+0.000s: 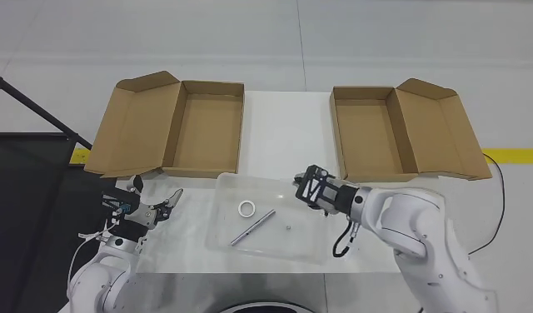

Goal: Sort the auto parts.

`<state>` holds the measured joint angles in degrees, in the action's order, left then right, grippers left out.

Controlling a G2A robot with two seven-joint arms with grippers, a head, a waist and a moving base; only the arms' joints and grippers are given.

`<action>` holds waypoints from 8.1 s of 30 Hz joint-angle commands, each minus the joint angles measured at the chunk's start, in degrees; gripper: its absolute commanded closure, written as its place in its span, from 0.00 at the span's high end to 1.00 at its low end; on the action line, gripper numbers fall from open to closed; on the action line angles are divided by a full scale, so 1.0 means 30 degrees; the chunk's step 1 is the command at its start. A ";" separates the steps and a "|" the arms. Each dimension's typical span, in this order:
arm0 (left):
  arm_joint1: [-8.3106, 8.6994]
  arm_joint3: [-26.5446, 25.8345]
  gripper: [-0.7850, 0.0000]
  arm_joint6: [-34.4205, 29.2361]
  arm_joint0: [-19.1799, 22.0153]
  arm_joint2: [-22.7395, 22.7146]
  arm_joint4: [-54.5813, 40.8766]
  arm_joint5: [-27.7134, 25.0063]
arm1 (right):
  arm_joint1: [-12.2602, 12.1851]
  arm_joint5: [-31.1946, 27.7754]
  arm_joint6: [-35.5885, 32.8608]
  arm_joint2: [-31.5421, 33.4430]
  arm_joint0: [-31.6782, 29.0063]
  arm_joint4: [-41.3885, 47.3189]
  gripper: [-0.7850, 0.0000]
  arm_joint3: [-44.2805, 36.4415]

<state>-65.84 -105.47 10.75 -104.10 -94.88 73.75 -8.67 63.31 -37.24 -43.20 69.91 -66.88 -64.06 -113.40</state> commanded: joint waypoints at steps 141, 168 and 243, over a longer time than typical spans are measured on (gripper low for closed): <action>0.0000 0.0000 1.00 0.0000 0.0000 0.0000 0.0000 0.0000 | -0.0803 0.0332 -0.7008 -1.0044 0.6177 0.3323 0.00 0.4806; 0.0000 0.0000 1.00 0.0000 0.0000 0.0000 0.0000 0.0000 | -0.2426 0.5153 -0.3475 -0.0666 0.5599 0.1148 0.00 0.7747; 0.0426 -0.6102 1.00 -0.6335 0.3177 0.2810 0.5898 -0.6591 | -0.3399 -0.3448 0.9010 0.9240 -0.5593 0.0227 1.00 -0.1634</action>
<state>-64.56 -123.38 -7.52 -95.02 -87.24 91.22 -27.78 53.12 -47.73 -16.92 96.97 -82.67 -62.87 -118.39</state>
